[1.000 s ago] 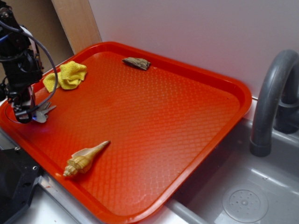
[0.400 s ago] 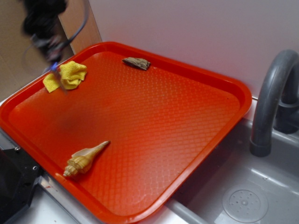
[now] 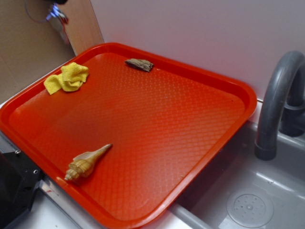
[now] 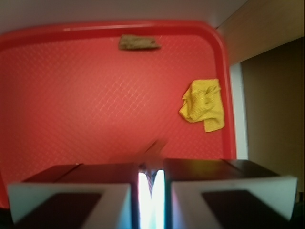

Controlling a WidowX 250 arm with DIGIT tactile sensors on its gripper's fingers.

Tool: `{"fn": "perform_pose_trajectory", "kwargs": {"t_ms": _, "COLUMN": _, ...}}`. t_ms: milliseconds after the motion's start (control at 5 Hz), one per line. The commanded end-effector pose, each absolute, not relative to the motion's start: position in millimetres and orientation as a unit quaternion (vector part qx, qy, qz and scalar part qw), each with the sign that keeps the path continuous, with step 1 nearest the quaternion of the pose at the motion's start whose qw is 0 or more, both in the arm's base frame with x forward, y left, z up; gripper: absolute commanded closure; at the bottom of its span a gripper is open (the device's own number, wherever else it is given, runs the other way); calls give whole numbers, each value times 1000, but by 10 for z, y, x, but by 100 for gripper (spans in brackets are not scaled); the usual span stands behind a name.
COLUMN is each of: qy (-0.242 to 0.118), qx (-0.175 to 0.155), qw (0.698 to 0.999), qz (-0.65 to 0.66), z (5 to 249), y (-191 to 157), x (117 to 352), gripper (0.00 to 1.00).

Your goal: Grab the silver keys.

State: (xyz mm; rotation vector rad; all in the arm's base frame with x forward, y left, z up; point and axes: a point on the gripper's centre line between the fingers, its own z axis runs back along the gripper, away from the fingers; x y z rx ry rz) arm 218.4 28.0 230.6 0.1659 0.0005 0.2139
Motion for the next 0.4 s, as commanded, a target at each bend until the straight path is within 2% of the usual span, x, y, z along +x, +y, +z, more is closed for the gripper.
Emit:
{"fn": "perform_pose_trajectory", "kwargs": {"t_ms": 0, "qy": -75, "qx": 64, "qw": 987, "qz": 130, "z": 2572, "y": 368, "x": 2060, "gripper": 100}}
{"fn": "perform_pose_trajectory", "kwargs": {"t_ms": 200, "qy": -75, "qx": 69, "qw": 985, "qz": 136, "z": 2559, "y": 349, "x": 2038, "gripper": 100}}
